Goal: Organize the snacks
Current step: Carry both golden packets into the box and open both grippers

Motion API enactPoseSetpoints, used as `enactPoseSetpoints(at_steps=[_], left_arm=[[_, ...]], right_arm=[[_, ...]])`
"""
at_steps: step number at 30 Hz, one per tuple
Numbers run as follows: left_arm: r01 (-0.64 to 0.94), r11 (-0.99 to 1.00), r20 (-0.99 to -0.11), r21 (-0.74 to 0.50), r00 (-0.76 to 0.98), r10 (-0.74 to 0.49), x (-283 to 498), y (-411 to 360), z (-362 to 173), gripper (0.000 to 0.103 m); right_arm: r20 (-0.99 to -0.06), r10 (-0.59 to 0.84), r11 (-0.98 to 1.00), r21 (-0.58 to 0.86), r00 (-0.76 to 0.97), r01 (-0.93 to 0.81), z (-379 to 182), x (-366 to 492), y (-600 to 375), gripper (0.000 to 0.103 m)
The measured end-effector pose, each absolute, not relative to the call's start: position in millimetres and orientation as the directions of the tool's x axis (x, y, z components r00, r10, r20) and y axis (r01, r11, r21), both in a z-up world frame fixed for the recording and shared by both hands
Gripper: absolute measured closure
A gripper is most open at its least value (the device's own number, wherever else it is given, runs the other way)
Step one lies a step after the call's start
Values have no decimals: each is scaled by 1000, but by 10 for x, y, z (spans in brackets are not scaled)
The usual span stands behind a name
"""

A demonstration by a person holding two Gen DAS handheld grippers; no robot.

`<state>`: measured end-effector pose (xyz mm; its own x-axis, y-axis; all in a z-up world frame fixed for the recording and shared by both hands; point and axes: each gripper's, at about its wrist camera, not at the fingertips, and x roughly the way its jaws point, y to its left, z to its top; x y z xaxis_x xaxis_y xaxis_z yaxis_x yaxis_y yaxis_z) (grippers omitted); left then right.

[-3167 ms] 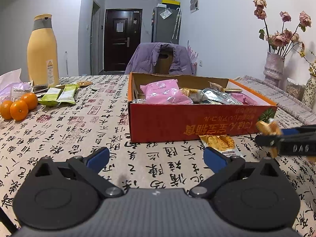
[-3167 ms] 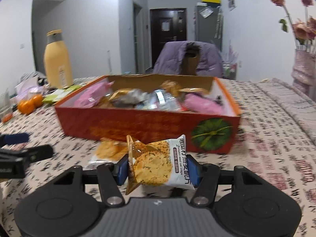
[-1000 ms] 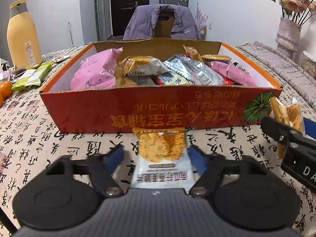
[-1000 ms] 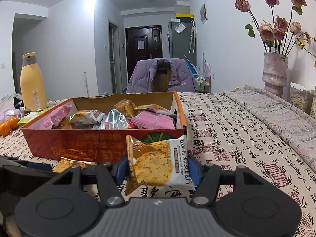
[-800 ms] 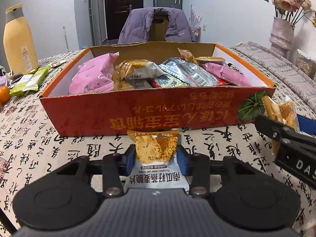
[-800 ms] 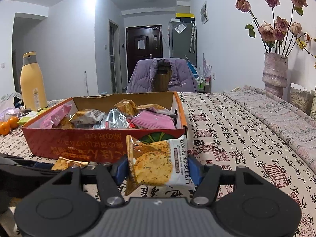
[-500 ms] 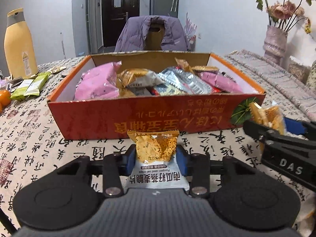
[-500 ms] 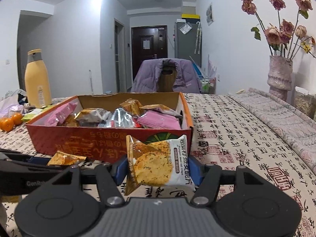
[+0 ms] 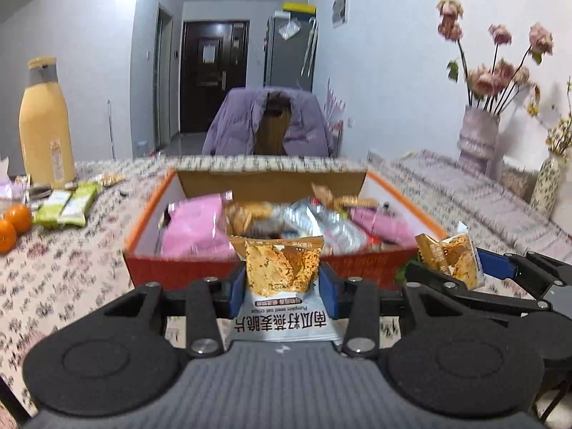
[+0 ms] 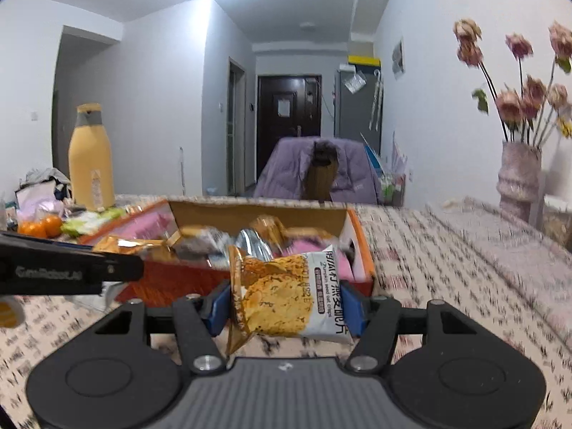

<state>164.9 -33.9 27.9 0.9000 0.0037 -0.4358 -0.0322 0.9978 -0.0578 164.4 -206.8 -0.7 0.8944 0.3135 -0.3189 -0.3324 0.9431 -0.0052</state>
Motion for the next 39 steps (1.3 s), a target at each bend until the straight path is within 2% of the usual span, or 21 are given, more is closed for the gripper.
enactPoseSetpoints(at_steps=[7,15,23,31,37,39], left_arm=[[-40,998,-370,-57,929,16,1757,-254,526,60],[-74,994,-340,-79,939,43,2045,-76,668,60],[-128,987,-353,-101,932,85,2495,135,677,60],[-174,978,-361,-119,925,120,2780,302,480,60],[-152,984,-378,-91,919,107,2850,302,362,60],[-156,984,-382,-86,917,112,2854,301,336,59]], right_arm=[[-267,333,937,-12,905,-348,297,1777,-1938,42],[-251,339,936,-11,907,-353,513,2131,-1791,42],[-261,341,936,2,903,-353,588,2574,-1627,42],[-243,353,933,19,903,-360,355,2803,-1528,42],[-277,355,932,27,893,-362,254,2871,-1532,41],[-293,355,932,30,888,-362,238,2894,-1512,37]])
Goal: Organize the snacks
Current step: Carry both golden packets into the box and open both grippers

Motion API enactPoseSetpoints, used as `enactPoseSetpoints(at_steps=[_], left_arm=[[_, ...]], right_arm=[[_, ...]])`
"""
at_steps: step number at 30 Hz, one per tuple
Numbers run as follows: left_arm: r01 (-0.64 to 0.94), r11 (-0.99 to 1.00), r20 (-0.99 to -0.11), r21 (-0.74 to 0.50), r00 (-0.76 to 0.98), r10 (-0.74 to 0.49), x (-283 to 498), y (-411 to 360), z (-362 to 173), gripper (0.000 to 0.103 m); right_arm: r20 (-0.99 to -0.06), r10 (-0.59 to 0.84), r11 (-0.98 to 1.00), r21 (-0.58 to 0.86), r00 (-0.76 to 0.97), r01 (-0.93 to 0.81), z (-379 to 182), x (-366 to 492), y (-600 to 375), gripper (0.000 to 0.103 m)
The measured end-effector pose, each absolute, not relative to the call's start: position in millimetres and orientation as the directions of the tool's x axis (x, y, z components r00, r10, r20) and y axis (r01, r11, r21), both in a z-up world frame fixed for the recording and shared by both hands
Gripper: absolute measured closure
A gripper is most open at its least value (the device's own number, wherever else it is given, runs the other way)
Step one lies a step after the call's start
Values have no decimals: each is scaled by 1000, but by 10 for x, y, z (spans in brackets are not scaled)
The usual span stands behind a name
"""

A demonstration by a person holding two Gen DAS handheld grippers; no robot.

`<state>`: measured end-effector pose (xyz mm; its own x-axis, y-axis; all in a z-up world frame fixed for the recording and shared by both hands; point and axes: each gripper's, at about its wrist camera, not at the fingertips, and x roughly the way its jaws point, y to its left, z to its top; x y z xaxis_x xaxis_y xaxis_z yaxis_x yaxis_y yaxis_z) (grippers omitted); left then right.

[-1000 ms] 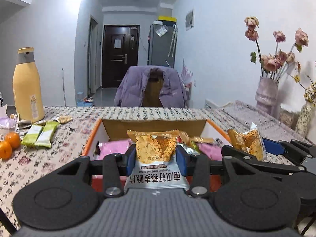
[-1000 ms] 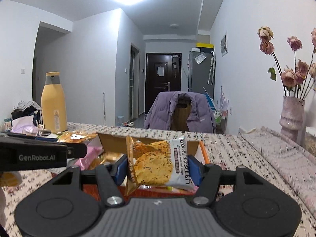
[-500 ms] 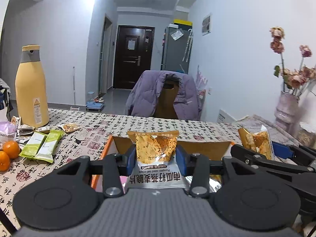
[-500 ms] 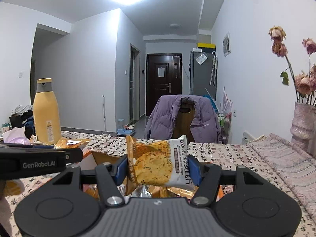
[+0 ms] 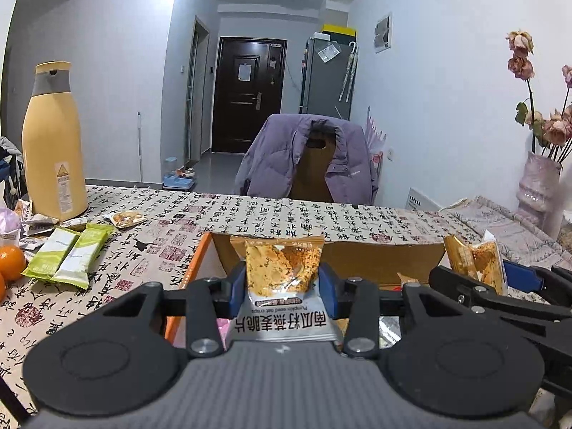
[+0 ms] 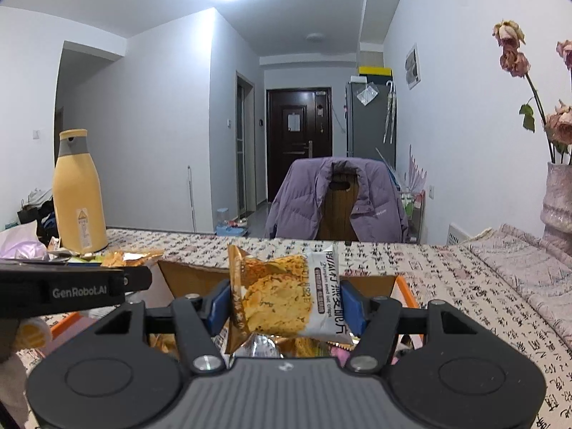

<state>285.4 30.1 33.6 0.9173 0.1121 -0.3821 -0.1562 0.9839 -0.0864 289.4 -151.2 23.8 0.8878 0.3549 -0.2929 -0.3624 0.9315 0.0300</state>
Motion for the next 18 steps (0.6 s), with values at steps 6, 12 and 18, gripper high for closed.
enactPoseSetpoints(at_steps=[6,12,18], left_arm=[[-194,973,-359,-129,923,136,2778,405,334,11],[-203,968,-308,-144,939,151,2695,431,376,0],[-210,967,-295,-145,942,161,2705,419,395,0]], right_arm=[[-301,353,934,70,886,-349,210,2914,-1578,5],[-279,364,931,121,889,-344,210,2934,-1692,0],[-263,340,940,102,903,-325,218,2919,-1696,0]])
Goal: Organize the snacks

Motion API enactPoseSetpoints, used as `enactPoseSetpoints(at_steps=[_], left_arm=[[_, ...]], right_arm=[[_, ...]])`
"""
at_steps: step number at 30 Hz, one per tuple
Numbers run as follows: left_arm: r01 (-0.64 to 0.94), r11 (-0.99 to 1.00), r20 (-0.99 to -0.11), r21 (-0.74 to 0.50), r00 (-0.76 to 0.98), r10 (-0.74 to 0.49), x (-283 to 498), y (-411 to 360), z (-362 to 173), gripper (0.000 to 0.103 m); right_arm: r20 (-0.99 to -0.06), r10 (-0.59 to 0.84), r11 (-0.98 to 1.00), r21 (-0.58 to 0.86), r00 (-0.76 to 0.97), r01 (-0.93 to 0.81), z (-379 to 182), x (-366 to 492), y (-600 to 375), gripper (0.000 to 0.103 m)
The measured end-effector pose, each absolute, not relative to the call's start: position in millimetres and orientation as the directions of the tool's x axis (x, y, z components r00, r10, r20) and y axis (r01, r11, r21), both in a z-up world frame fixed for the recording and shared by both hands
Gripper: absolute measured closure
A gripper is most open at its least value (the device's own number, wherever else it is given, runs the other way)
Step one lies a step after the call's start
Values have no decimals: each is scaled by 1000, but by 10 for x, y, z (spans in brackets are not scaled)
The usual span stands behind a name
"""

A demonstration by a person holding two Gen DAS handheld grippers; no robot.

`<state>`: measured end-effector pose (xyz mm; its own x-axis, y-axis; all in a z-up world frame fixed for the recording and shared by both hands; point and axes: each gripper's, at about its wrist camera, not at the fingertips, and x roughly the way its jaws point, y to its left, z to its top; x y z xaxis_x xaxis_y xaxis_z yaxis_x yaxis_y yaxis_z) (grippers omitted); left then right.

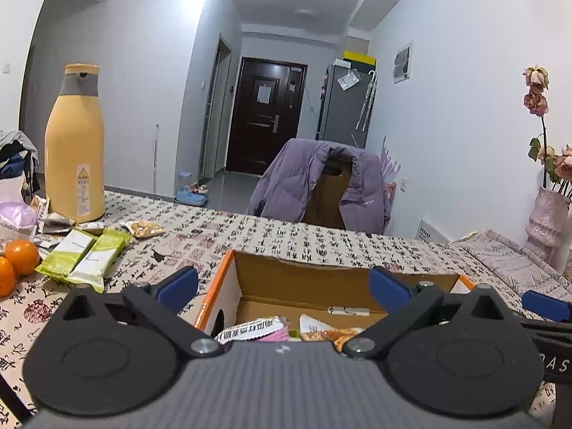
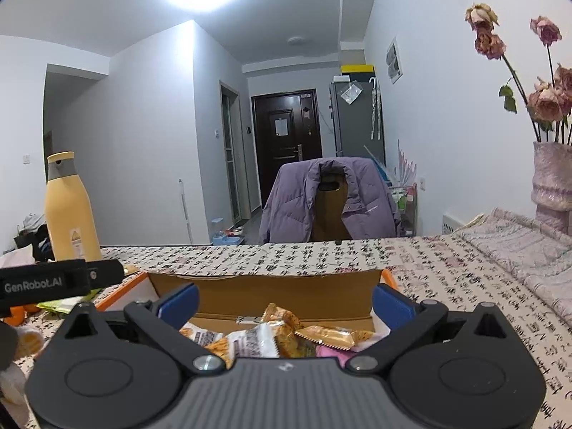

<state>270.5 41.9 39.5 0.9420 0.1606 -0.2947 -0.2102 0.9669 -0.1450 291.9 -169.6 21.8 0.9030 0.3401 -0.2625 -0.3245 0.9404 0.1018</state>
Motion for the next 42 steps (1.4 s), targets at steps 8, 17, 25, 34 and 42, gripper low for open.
enactPoseSetpoints(at_steps=[8,17,25,34,42], left_arm=[[-193,971,-230,-139,960,158,2453,391,579,0],[-155,983,-254,-101,959,125,1972,398,592,0],[-121,987,-258,-102,962,92,1354,398,500,0],[-50,992,-294,-119,956,13,777,369,328,0],[-36,987,-345,-156,938,-21,528,372,149,0]], right_arm=[[-221,324,945,130,920,-302,340,2822,-1822,0],[-191,338,941,71,921,-330,515,2294,-1912,0],[-231,353,935,46,907,-352,419,1666,-2045,0],[-290,362,932,74,886,-356,234,1139,-2188,0],[-345,359,932,91,867,-350,43,837,-2247,0]])
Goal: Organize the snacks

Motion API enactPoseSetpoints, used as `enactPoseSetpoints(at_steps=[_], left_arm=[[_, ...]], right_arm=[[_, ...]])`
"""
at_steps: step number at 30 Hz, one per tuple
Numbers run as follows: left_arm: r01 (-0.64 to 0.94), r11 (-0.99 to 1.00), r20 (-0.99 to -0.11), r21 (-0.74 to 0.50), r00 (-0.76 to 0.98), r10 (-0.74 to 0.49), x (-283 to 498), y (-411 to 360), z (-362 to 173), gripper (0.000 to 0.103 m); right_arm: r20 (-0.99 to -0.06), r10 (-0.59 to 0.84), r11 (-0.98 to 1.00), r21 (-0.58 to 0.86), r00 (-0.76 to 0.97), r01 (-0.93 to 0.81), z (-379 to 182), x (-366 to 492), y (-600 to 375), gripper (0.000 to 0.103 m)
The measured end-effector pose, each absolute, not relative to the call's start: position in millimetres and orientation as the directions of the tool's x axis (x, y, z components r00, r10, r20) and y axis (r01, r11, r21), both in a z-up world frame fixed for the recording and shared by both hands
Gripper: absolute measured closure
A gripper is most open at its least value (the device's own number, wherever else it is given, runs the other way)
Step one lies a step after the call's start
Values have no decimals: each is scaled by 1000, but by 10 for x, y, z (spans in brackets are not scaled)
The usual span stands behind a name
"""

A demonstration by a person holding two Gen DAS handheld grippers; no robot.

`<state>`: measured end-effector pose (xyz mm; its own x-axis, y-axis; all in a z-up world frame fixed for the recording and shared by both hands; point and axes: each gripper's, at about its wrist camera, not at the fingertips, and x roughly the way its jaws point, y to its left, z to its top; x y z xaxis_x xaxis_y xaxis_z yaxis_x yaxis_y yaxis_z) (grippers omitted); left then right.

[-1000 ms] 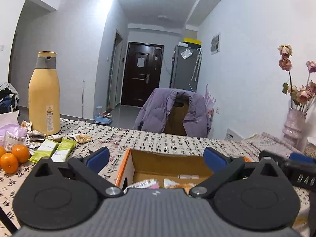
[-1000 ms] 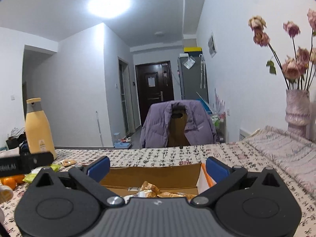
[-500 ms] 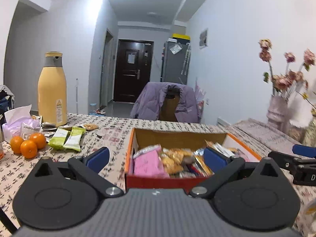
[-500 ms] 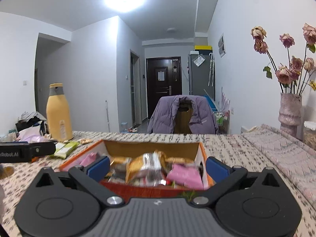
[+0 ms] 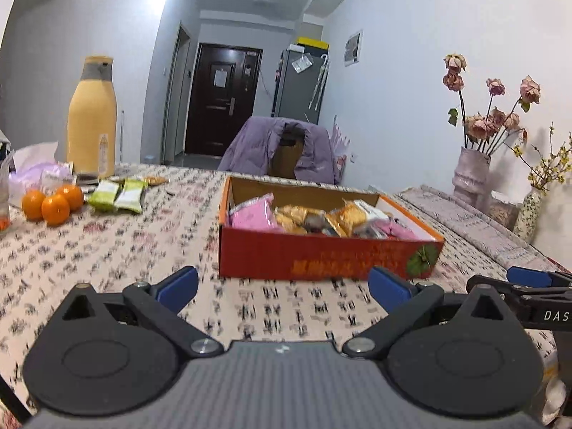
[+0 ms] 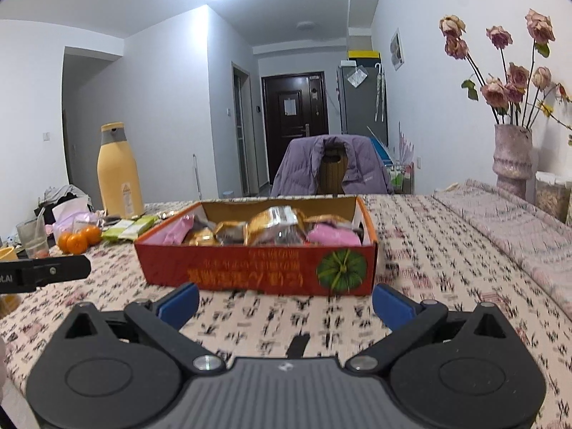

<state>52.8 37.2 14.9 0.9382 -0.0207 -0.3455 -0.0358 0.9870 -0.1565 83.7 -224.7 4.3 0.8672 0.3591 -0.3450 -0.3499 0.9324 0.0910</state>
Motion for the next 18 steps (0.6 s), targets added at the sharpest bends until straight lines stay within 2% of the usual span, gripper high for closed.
enactPoseSetpoints(at_steps=[18], left_arm=[[8,989,-389,-148,919,-65,354,277,-43,0]], right_arm=[[-382,336,941,90,861,-327,-31,660,-2246,0]])
